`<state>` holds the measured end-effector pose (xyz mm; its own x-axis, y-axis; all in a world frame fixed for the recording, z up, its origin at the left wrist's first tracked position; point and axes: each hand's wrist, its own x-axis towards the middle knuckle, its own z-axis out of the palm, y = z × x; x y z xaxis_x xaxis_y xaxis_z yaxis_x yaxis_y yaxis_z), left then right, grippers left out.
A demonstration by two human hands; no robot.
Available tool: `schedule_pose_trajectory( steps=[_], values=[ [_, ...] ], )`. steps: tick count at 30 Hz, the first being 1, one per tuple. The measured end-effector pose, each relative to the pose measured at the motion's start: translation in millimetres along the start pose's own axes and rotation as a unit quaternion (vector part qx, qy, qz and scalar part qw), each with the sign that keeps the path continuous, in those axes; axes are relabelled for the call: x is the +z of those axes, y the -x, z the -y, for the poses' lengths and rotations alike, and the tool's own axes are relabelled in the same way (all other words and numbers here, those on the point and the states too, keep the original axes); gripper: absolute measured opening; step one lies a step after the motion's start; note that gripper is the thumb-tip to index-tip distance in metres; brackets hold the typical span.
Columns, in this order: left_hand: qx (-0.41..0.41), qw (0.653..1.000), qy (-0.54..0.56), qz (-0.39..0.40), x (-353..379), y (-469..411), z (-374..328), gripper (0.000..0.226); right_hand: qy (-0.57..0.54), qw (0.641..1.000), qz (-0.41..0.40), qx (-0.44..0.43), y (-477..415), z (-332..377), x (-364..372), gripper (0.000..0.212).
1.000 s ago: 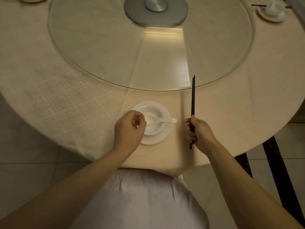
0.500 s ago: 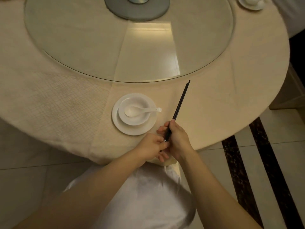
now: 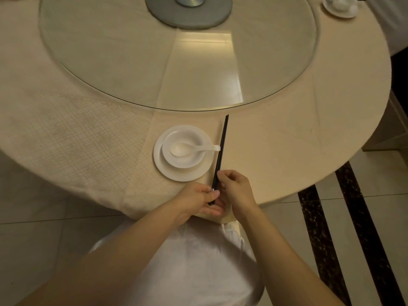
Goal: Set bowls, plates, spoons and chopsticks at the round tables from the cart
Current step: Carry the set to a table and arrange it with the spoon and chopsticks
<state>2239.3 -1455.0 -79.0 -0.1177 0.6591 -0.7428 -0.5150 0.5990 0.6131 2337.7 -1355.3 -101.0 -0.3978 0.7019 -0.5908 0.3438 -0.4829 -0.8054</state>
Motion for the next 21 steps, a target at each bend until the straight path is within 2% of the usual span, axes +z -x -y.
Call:
schedule_pose_trajectory(
  steps=[9,17,21],
  values=[
    [0.000,0.999,-0.021,-0.036,-23,-1,6,0.021,0.079,0.996,0.029,-0.002,-3,0,24,0.011],
    [0.006,0.998,-0.037,-0.059,-25,-2,8,0.026,0.157,0.987,-0.012,-0.018,-10,0,31,0.016],
    [0.023,0.990,-0.110,-0.085,-26,-5,8,0.013,0.176,0.984,-0.005,-0.030,-11,-1,30,0.012]
  ],
)
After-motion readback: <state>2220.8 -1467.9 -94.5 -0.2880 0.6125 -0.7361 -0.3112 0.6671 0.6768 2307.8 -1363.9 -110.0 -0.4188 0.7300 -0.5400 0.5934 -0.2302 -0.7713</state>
